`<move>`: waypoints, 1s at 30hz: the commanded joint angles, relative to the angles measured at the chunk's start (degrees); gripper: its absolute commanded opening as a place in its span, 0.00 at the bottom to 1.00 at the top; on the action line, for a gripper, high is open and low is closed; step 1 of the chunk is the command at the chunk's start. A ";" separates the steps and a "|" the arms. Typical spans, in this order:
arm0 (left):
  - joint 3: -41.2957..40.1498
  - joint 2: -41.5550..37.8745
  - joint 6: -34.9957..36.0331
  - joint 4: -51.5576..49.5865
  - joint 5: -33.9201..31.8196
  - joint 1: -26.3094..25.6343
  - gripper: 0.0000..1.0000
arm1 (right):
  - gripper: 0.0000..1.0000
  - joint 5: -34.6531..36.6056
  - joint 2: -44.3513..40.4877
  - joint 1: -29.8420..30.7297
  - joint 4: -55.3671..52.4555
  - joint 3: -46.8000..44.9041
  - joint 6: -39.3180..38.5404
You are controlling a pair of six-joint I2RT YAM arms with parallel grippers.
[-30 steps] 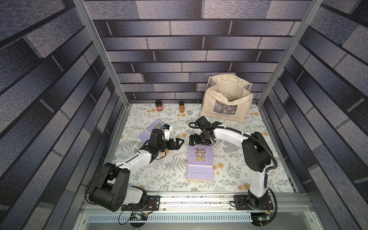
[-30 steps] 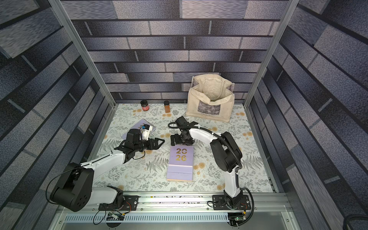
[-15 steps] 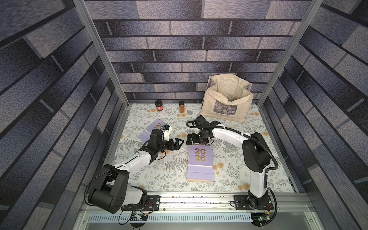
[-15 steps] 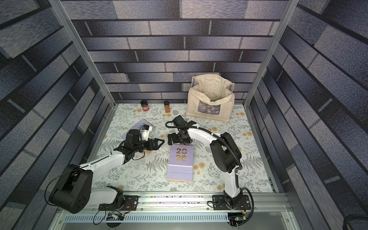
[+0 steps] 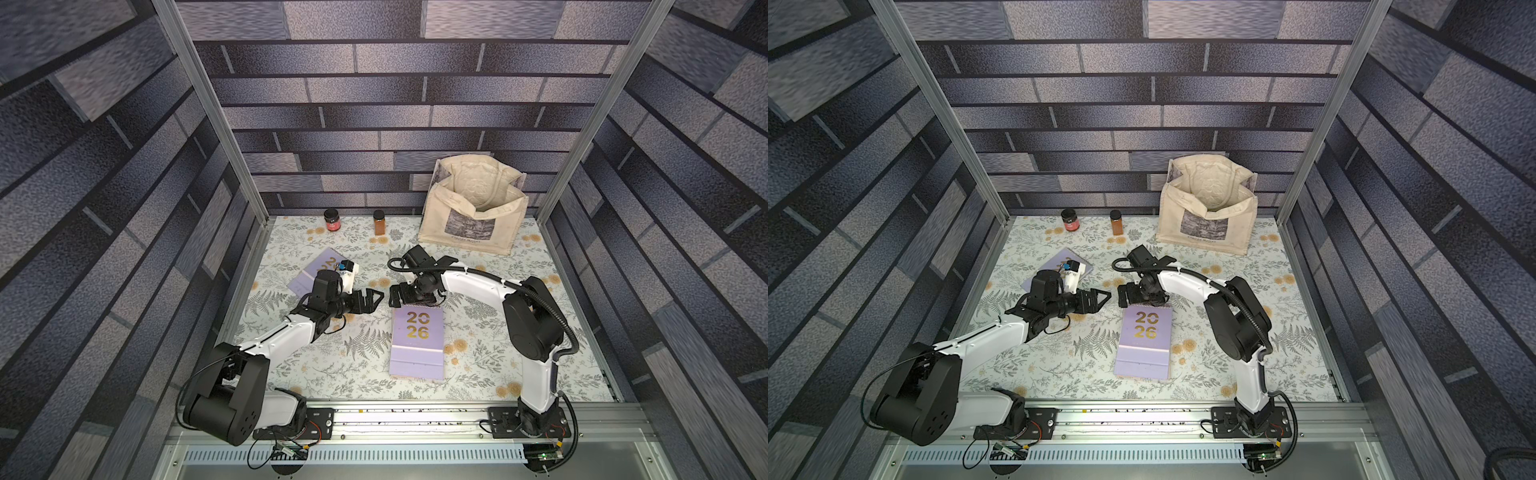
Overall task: Stack the calendars
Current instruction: Adjust the calendar at the calendar.
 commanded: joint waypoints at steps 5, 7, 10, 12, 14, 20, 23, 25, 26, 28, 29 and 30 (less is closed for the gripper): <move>-1.39 -1.79 -0.68 -0.57 0.19 0.74 1.00 | 1.00 -1.36 -0.14 0.66 -1.49 3.65 0.25; -2.09 -2.37 -1.15 -0.05 0.18 1.18 1.00 | 1.00 -1.98 0.35 0.87 -1.57 4.55 0.10; -2.55 -3.01 -1.51 -0.11 -0.16 2.14 1.00 | 1.00 -2.91 1.21 1.42 -1.42 5.53 -0.12; -2.60 -3.66 -1.84 -0.50 -1.07 2.84 1.00 | 1.00 -3.29 1.68 1.89 -1.42 6.05 -0.13; -3.11 -5.05 -2.12 -0.82 -3.25 3.45 1.00 | 1.00 -3.51 1.97 2.37 -1.31 6.42 -0.09; -5.22 -8.80 -3.08 -1.52 -6.55 7.28 1.00 | 1.00 -4.12 2.58 3.48 -1.11 6.40 0.17; -5.71 -9.51 -3.40 -1.70 -6.23 8.48 1.00 | 1.00 -4.36 2.84 3.98 -1.06 6.21 0.17; -5.90 -9.68 -3.64 -1.57 -6.16 8.70 1.00 | 1.00 -4.44 2.79 4.20 -1.05 6.12 0.20; -5.88 -9.69 -3.75 -1.44 -6.14 8.79 1.00 | 1.00 -4.34 2.83 4.36 -1.01 6.12 0.33; -5.89 -9.56 -3.88 -1.20 -6.08 8.88 1.00 | 1.00 -4.39 2.85 4.55 -1.02 6.12 0.38; -5.88 -9.45 -3.88 -1.08 -5.98 8.88 1.00 | 1.00 -4.30 2.85 4.60 -1.10 6.19 0.43; -5.78 -9.32 -3.88 -1.08 -5.93 8.88 1.00 | 1.00 -4.38 2.77 4.69 -1.19 6.21 0.50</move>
